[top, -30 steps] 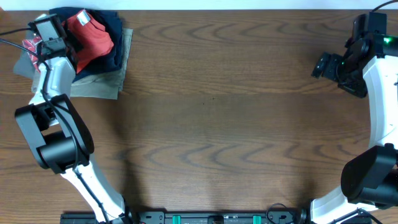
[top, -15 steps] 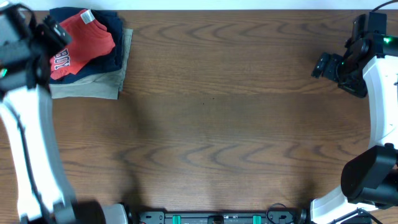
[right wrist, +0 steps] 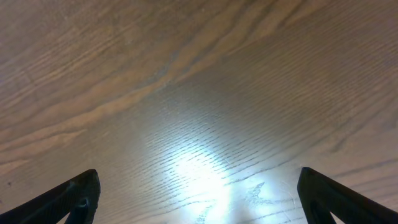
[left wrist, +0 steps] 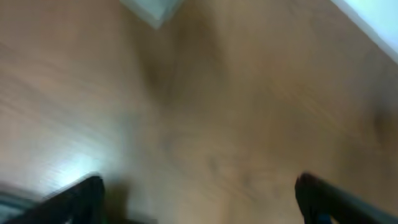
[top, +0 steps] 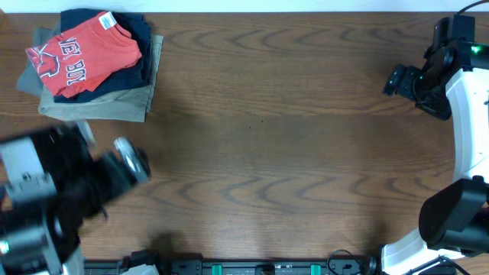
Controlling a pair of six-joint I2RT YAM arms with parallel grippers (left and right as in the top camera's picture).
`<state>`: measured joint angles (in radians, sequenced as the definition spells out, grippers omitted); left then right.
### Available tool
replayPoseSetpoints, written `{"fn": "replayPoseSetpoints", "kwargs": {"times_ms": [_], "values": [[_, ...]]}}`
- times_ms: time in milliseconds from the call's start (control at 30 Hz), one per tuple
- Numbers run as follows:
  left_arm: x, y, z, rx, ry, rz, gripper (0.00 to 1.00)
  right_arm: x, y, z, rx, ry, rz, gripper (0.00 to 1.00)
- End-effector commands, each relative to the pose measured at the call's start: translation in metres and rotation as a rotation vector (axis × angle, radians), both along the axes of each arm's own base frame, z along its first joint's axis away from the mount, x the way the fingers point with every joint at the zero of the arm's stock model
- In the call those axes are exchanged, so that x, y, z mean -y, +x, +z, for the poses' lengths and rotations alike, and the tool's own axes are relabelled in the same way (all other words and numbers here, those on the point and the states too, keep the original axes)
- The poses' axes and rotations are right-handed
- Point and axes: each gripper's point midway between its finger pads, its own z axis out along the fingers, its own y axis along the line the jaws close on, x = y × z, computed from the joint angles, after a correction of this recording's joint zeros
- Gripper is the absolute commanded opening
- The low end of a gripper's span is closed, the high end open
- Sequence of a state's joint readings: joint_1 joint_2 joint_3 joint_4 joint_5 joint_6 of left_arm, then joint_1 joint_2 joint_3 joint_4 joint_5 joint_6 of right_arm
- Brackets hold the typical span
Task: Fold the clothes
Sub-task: 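Release the shirt and withdraw the left gripper toward the front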
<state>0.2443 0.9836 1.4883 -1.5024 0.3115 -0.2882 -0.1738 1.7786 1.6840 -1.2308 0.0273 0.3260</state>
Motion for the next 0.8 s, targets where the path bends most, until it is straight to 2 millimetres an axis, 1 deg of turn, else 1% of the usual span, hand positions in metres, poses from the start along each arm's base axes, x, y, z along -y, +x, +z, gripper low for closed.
{"fn": "replayPoseSetpoints", "kwargs": {"times_ms": [0,67,233,367,467,600,700,767], "values": [[0.013,-0.035,-0.010,-0.092,-0.036,-0.020,0.98,0.003,0.001,0.008,0.022,-0.011,-0.015,0.99],[0.017,-0.050,-0.014,-0.131,-0.046,-0.021,0.98,0.003,0.001,0.008,0.022,-0.011,-0.015,0.99],[0.017,-0.054,-0.012,-0.112,-0.042,-0.020,0.98,0.003,0.001,0.008,0.022,-0.011,-0.015,0.99],[0.015,-0.051,-0.011,-0.101,-0.027,-0.025,0.98,0.003,0.001,0.008,0.022,-0.011,-0.015,0.99],[0.013,-0.041,-0.007,-0.052,-0.012,-0.034,0.98,0.003,0.001,0.008,0.022,-0.011,-0.015,0.99],[0.010,-0.014,-0.002,0.067,0.032,-0.100,0.98,0.003,0.001,0.008,0.022,-0.011,-0.015,0.99],[0.013,0.005,-0.006,0.203,0.085,-0.200,0.98,0.003,0.001,0.008,0.022,-0.011,-0.015,0.99],[0.015,0.015,-0.013,0.294,0.134,-0.250,0.98,0.003,0.001,0.008,0.022,-0.011,-0.015,0.99]]}}
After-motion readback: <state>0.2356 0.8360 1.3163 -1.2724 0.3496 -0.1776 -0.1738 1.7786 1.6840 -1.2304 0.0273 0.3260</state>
